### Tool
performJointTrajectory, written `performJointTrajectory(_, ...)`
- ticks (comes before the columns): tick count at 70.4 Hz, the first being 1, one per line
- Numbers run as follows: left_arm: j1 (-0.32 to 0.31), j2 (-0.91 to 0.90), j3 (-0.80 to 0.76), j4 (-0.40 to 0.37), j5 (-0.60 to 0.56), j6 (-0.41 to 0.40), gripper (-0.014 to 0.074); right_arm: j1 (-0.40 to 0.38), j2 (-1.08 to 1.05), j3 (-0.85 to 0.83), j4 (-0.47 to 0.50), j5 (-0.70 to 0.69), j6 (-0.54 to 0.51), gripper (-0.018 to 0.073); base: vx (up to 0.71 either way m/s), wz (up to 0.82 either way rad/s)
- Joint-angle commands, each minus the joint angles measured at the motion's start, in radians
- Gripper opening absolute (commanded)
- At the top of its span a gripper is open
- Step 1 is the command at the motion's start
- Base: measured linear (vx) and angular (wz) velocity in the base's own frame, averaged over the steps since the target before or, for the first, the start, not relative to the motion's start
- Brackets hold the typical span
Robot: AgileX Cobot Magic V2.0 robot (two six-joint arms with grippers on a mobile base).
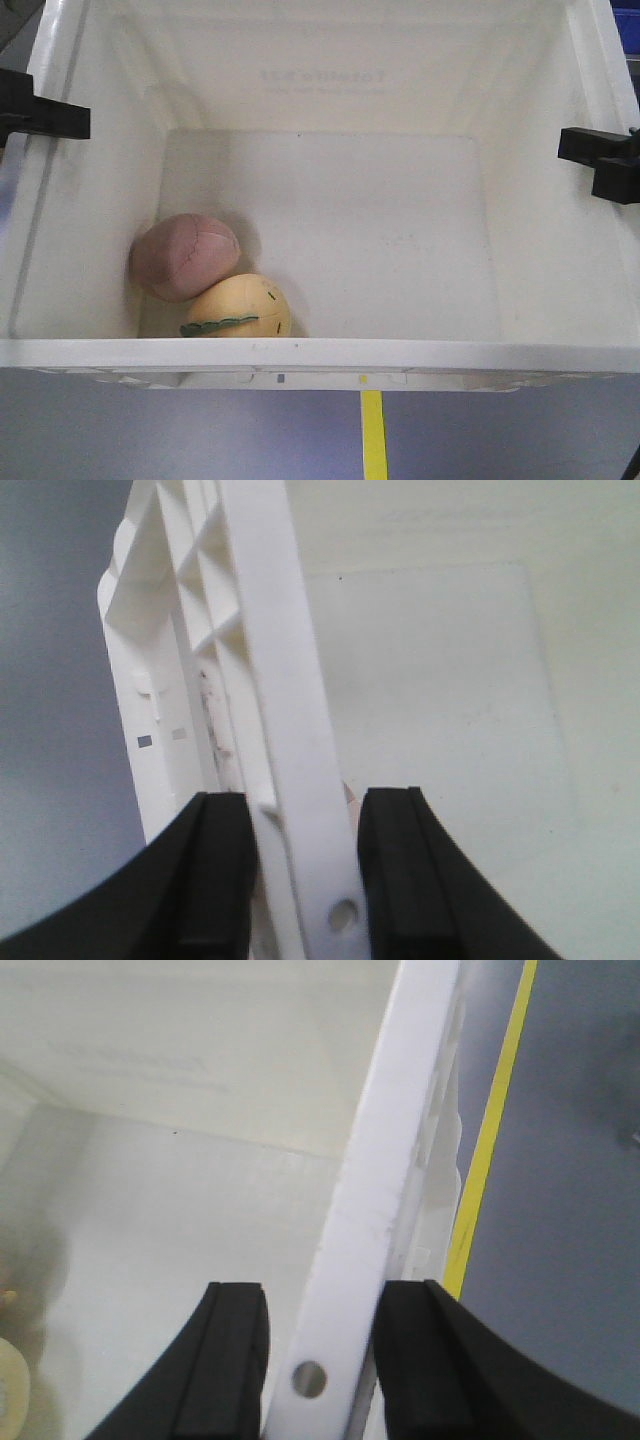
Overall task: Place moving items into box and shelve
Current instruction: 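Hold the tote with both grippers while the base drives away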
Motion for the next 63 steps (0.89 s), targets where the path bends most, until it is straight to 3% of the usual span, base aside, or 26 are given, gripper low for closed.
performJointTrajectory(1,-0.012,-0.027,-0.048,-0.146,-0.111,0.022,-0.0006,0.005,-0.018,-0.043,0.095,-0.102,-0.024,-0.0004,0.45,-0.12)
performJointTrajectory(63,-0.012,-0.027,-0.048,-0.146,-0.111,0.022,-0.0006,0.005,-0.018,-0.043,0.095,-0.102,-0.024,-0.0004,0.48,0.02)
